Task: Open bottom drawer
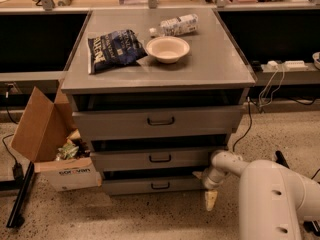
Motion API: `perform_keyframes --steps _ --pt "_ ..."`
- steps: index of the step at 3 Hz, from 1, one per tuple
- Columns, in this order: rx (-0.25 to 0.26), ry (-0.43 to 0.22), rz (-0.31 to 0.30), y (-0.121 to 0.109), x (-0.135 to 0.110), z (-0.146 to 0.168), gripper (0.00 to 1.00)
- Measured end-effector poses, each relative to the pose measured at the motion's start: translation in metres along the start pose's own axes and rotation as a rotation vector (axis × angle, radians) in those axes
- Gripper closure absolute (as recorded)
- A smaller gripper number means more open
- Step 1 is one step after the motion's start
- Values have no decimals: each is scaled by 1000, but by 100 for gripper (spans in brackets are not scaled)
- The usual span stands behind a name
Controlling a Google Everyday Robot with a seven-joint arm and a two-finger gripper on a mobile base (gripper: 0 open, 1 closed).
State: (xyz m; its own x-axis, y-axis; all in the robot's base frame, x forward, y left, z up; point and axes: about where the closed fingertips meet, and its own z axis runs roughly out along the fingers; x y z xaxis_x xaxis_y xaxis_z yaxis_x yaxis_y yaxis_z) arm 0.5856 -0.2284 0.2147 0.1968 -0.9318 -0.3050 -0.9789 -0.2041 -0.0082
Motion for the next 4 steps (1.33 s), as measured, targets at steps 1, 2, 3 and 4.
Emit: perform_keyframes --steps 1,2,3,4 --pt "55 -20 15 -9 6 22 0" --pt "38 -24 13 -12 4 38 0" --pt "25 -28 7 -16 1 46 0" --pt "17 -37 -7 -19 -2 50 2"
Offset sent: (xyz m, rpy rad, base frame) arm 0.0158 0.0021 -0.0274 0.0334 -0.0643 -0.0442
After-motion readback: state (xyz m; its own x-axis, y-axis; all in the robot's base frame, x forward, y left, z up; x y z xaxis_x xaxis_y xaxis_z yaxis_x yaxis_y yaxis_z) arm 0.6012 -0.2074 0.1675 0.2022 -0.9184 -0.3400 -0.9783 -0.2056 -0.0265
